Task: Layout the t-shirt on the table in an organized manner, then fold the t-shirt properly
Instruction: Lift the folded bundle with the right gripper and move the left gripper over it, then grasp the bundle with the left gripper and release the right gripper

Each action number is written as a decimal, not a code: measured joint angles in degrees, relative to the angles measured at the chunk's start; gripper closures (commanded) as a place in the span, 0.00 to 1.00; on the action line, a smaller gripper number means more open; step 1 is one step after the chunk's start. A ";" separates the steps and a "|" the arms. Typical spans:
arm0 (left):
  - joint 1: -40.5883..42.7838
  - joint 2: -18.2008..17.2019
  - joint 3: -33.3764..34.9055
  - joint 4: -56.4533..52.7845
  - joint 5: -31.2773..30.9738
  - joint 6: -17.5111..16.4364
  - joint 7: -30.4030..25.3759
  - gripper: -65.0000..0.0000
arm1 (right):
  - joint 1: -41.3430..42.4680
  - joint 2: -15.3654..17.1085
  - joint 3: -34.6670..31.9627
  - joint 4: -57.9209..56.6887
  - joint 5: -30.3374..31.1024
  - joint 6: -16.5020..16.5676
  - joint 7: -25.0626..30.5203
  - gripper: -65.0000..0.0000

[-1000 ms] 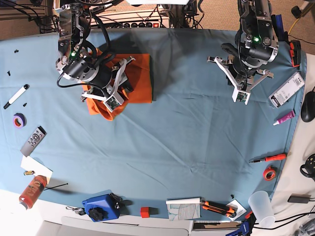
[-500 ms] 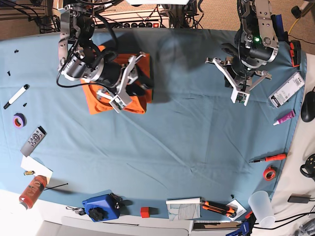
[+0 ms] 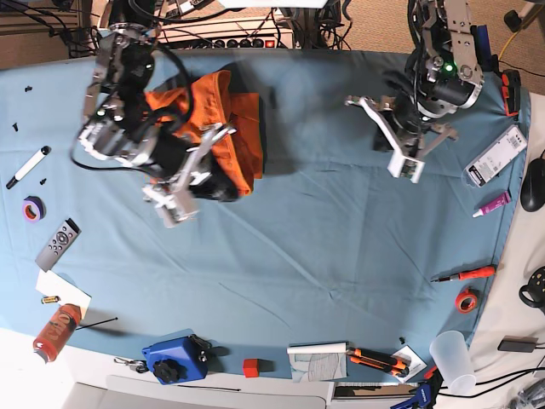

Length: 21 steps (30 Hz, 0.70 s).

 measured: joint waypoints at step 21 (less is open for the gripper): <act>-0.48 0.28 29.86 0.04 9.64 -9.29 -14.58 1.00 | -2.95 3.80 1.90 -25.00 4.35 5.20 4.68 1.00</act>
